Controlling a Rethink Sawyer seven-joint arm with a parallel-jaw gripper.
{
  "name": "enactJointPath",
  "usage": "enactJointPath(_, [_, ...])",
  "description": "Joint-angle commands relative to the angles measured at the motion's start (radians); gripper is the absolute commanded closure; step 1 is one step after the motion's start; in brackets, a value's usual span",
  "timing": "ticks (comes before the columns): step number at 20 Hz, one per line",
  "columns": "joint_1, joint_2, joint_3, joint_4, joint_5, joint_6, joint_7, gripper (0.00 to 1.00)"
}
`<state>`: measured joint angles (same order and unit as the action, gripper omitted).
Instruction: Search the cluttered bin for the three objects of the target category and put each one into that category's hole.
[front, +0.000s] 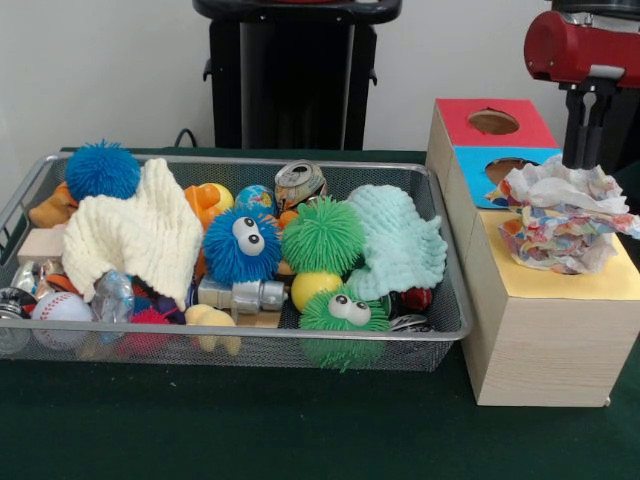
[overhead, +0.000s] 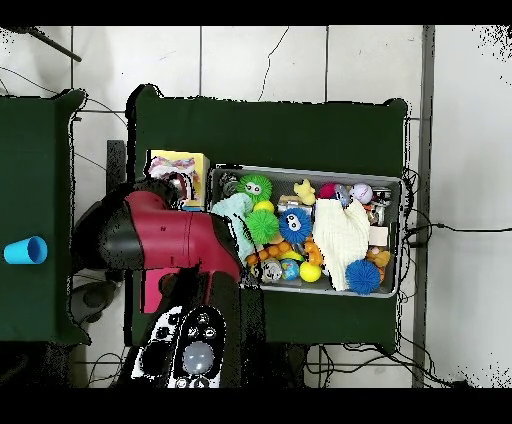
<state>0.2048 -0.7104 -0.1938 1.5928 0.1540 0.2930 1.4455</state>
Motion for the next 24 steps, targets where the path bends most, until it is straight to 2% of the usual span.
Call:
enactJointPath(1, [-0.032,0.041,0.086,0.07,-0.033,-0.046,0.161,1.0])
enactJointPath(24, [-0.05,0.066,0.094,0.077,-0.065,-0.112,0.147,1.0])
